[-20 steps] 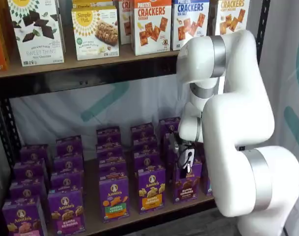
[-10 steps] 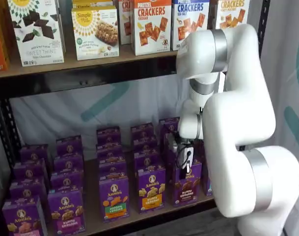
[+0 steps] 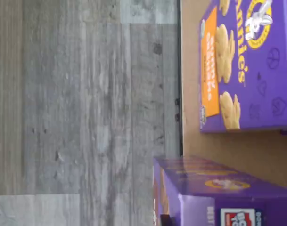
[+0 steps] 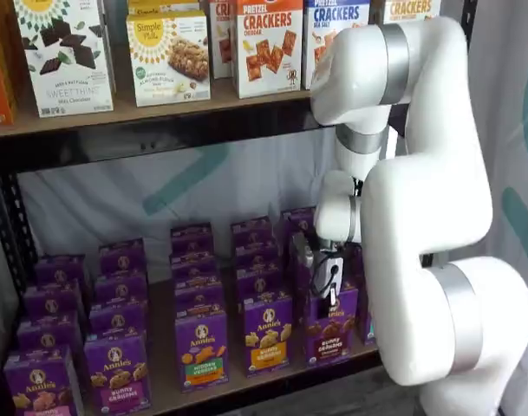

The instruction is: Pick up the purple box with a brown patch in the center, on the bottom shelf, the fifth box from the left

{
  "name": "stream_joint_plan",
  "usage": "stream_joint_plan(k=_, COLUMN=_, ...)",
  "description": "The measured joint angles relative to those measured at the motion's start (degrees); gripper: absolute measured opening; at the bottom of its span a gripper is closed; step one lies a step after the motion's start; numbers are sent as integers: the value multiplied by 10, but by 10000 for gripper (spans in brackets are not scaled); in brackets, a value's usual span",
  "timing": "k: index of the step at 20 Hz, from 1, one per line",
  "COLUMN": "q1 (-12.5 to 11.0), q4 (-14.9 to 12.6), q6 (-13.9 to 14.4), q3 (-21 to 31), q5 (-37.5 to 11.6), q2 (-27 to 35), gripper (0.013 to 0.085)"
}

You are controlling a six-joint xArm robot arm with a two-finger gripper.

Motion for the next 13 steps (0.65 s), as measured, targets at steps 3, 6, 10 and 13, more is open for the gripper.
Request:
stream_joint_plan(k=3, q1=4, q4=-3, q6=6, q3=43, q5=0, q2=-38, gripper=330)
stream_joint_plan(k=6, q1=8, q4=-5, q6=12, q3=74, q5=0, q2=-67, gripper=330)
stream_joint_plan(k=10, q1=14, q4=-7, q6=20, q3=111, q5=-1, q2=-102, gripper=330)
stream_joint_plan(k=13, q1=18, q4=-9, q6=25, q3=126, q5=-1, q2=-117, gripper=330)
